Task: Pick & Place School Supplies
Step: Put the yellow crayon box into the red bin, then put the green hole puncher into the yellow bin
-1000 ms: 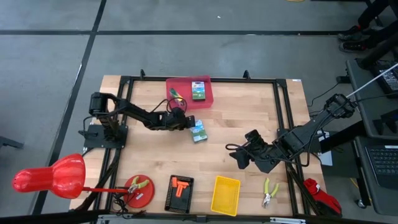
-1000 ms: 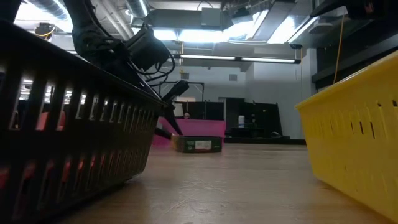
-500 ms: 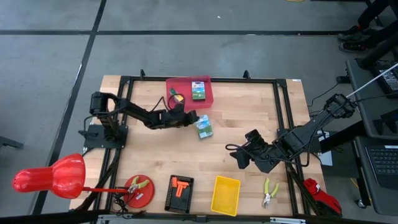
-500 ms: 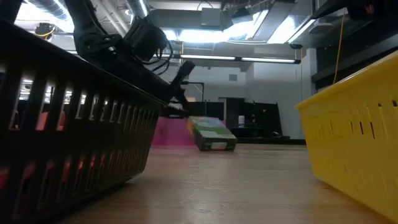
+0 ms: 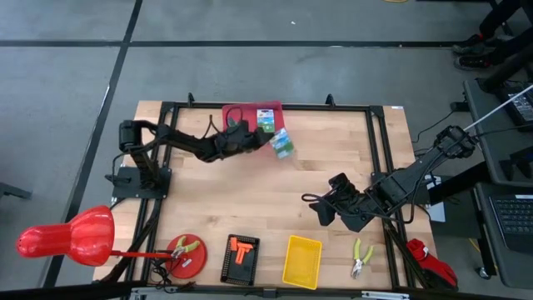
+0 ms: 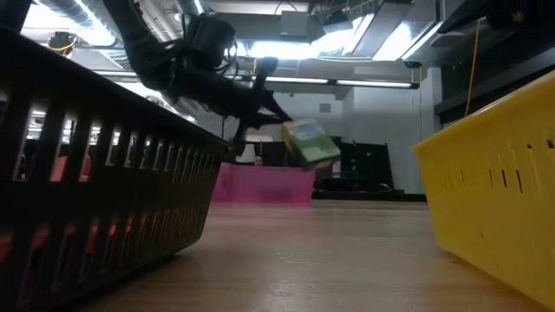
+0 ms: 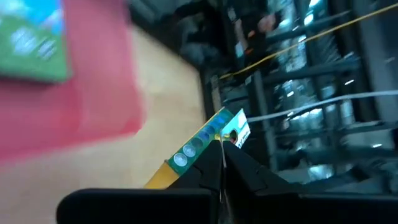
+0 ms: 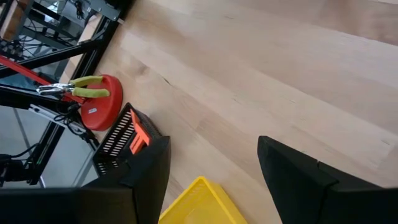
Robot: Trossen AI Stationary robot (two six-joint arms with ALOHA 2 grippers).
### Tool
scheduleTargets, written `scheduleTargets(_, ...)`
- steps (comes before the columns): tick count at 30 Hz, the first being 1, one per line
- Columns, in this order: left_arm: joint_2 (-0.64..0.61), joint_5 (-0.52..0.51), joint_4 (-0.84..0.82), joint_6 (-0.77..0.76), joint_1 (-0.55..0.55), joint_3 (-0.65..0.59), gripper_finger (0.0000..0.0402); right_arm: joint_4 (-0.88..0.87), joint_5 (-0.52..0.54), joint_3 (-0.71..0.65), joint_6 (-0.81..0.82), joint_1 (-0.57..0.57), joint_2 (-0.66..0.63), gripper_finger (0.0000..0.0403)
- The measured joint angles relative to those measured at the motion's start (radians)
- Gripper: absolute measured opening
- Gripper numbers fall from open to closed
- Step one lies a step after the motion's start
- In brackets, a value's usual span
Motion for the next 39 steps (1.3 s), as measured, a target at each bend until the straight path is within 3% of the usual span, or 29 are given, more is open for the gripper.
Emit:
scheduleTargets(7, 0.000, 0.014, 0.007, 0.044, 0.103, 0.057, 0.0002, -0.007, 0.000, 0.000, 0.002, 0.000, 0.000, 0.0242)
scheduleTargets(18, -0.005, 0.177, -0.014, 0.103, 0.252, 0.058, 0.0002, -0.015, -0.023, 0.000, 0.003, 0.000, 0.000, 0.0242)
scheduleTargets(27, -0.154, 0.292, -0.325, 0.273, 0.338, 0.058, 0.0006, -0.023, 0.033, 0.000, 0.037, 0.031, 0.000, 0.0242)
scheduleTargets(32, -0.209, 0.336, -0.437, 0.391, 0.344, 0.058, 0.0049, -0.023, 0.051, 0.000, 0.037, 0.032, 0.000, 0.0242)
scheduleTargets(39, -0.245, 0.355, -0.434, 0.546, 0.332, 0.058, 0.0158, -0.023, 0.083, 0.000, 0.055, 0.040, 0.000, 0.0242)
